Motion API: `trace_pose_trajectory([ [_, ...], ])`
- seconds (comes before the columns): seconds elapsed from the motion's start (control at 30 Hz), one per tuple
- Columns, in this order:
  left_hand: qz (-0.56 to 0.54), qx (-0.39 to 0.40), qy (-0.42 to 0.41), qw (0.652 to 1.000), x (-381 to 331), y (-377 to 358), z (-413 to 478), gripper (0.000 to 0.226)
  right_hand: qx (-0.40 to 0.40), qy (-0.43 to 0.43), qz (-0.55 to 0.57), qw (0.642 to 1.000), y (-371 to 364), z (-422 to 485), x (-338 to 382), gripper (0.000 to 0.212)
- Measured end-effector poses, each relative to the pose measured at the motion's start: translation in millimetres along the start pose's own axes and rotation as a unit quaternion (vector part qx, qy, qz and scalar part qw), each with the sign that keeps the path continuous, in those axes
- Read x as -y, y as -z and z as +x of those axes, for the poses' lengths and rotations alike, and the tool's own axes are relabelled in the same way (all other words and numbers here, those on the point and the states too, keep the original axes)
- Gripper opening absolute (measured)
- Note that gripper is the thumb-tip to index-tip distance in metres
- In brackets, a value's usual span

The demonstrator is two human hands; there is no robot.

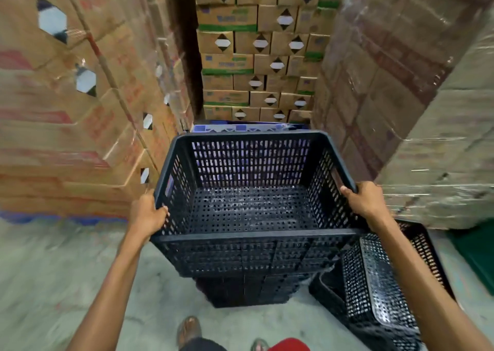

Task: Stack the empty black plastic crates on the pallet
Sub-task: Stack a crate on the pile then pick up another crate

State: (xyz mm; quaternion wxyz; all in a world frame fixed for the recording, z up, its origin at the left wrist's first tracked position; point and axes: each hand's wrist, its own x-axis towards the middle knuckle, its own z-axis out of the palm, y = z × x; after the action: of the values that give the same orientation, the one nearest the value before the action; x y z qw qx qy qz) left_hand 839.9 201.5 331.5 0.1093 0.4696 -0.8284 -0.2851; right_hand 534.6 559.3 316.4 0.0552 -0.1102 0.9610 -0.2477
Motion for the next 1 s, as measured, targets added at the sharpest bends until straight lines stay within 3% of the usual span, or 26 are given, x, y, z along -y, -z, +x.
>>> trace_pose_trajectory([
  [0.27,0.003,-0.001,0.027,1.0,10.1,-32.1,-14.7,0.038,0.014,0.006,-0.054,0.998,-7.3,-1.9,-16.3,0.042],
  [0.6,0.027,-0.015,0.027,0.999,8.4,-36.5,3.3,0.037,0.011,0.001,-0.049,0.999,-21.9,12.7,-7.4,0.037],
  [0.87,0.013,-0.037,0.018,0.999,2.8,-41.8,20.3,0.032,-0.02,0.026,-0.038,0.999,-27.8,17.4,-1.1,0.037],
  [1.0,0.037,-0.042,-0.012,0.998,8.7,-45.7,20.6,0.043,-0.038,0.027,-0.079,0.996,-27.5,6.7,3.1,0.035],
])
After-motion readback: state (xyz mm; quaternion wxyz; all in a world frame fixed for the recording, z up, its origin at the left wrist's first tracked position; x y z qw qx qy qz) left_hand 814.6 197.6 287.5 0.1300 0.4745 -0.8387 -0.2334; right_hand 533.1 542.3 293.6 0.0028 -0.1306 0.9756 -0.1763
